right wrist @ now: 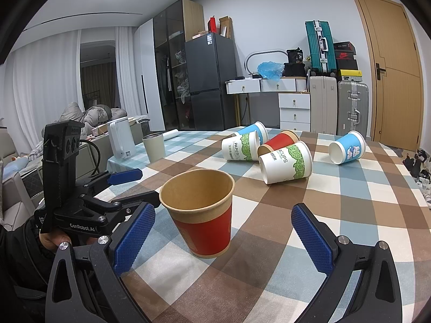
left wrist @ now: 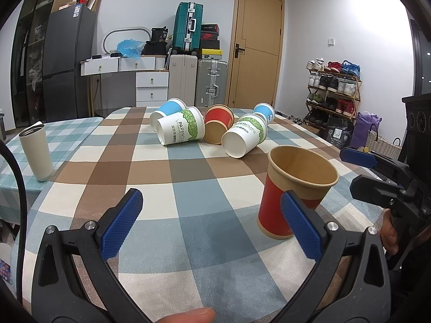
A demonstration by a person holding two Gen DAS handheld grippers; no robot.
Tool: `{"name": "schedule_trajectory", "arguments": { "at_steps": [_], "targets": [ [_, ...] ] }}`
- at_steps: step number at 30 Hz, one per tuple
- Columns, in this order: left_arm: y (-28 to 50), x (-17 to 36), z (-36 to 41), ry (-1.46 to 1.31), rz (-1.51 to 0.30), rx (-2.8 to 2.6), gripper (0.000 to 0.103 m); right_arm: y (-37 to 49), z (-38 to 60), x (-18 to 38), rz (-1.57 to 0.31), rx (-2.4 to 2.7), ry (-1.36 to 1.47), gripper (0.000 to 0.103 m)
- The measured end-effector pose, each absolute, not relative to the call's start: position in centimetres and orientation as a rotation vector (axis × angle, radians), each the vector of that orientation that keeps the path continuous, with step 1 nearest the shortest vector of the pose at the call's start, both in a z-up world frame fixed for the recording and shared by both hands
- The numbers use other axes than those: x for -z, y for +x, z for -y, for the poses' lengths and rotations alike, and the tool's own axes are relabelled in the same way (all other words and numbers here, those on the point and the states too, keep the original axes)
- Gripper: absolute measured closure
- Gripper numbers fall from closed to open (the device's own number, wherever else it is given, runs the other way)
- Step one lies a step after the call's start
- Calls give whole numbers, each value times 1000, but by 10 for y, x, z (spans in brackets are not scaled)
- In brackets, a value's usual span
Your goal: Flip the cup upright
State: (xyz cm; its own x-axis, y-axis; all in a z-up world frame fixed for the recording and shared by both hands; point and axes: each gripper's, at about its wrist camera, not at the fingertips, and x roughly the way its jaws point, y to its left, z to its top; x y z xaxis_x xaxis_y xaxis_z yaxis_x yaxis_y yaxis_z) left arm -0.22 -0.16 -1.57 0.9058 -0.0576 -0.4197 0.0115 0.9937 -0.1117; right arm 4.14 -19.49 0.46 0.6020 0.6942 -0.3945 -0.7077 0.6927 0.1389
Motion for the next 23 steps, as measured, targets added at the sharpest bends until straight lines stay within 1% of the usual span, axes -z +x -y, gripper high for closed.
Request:
{"name": "schedule_trajectory", "arguments": {
  "at_steps": [23],
  "targets": [
    [-2,15,3,-101,-434,33,1,41,195,-5,-442,-813,-34,0]
  ]
}}
